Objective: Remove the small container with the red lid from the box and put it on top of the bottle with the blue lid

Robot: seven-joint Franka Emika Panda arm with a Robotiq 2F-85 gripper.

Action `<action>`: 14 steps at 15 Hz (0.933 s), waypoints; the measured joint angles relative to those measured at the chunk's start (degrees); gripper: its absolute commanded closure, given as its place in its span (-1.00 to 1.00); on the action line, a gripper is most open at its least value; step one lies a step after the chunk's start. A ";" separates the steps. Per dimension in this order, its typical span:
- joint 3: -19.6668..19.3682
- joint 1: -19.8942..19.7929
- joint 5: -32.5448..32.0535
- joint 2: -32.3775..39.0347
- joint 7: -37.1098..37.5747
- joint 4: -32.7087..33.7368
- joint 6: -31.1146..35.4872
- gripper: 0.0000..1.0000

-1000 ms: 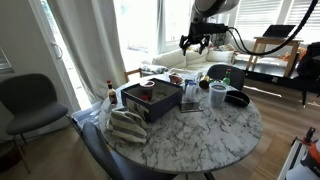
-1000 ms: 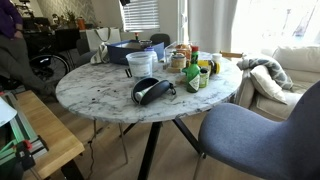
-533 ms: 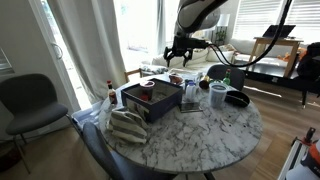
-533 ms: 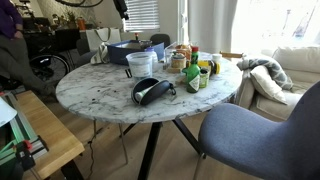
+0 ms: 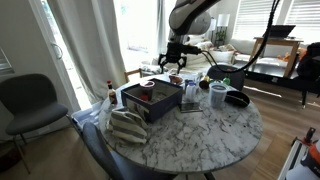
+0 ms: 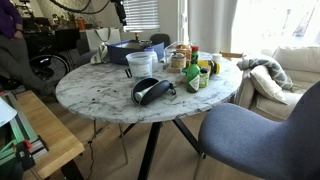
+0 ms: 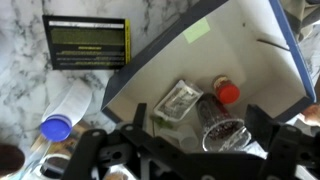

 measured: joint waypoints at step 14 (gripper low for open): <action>-1.59 7.67 0.58 21.65 6.04 18.16 -3.85 -1.00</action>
